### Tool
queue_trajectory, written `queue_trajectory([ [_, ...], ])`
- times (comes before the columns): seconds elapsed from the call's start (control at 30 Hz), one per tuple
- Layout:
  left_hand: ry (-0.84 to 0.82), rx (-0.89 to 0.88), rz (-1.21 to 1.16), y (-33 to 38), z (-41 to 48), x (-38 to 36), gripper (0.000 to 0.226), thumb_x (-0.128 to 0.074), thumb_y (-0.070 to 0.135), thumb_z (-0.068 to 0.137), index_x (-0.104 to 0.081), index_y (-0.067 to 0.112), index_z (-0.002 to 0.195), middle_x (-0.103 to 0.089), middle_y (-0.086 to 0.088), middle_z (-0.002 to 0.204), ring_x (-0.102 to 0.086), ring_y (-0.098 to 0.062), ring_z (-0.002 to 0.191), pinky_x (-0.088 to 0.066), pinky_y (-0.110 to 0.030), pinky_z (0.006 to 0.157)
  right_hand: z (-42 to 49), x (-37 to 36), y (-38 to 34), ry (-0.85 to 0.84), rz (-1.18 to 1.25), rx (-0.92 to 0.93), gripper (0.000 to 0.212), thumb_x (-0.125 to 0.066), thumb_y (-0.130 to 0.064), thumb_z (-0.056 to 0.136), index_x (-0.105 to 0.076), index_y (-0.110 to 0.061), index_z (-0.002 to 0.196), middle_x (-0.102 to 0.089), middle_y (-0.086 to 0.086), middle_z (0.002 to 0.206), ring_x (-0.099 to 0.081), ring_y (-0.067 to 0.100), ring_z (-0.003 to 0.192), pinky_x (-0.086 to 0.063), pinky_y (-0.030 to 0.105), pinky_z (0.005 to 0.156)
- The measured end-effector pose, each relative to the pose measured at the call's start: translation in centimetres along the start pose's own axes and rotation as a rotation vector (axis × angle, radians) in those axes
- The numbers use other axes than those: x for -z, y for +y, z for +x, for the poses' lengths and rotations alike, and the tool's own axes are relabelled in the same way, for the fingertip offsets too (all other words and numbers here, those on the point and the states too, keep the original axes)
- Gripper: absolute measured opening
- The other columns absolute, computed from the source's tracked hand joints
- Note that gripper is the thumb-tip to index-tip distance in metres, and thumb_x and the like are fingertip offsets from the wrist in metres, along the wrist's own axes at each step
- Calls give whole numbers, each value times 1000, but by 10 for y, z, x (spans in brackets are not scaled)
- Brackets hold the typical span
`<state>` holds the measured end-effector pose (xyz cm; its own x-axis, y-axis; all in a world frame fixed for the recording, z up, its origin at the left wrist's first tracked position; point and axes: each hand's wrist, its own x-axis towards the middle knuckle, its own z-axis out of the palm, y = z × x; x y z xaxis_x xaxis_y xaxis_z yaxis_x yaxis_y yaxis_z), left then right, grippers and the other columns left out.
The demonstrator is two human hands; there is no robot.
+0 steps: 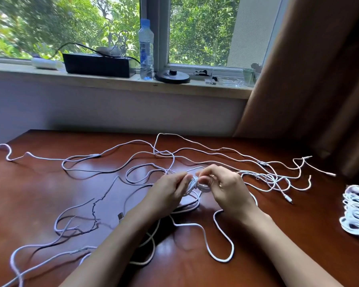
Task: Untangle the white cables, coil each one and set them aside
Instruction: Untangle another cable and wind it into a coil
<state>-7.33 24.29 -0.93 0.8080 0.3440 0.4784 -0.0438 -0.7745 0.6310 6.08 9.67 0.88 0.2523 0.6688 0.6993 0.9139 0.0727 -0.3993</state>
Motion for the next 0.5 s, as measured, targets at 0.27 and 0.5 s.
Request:
queue_trajectory([
  [0.27,-109,-17,-178,11,0,5,61,-36,58,97,-61,3,84,-50,7,69,-43,-3,65,-40,-31,65,1,2,-2,-45,62,-138,8,-57,-24,93,-63,-21,88,-63,-21,77,-62,1,74,-46,20,69],
  [0.5,-206,41,-220,9,-2,10,40,-57,48,94,-64,10,84,-51,12,67,-44,-4,61,-36,-28,59,2,2,0,-82,65,-157,10,-57,-26,93,-66,-24,88,-69,-16,80,-66,9,77,-53,35,72],
])
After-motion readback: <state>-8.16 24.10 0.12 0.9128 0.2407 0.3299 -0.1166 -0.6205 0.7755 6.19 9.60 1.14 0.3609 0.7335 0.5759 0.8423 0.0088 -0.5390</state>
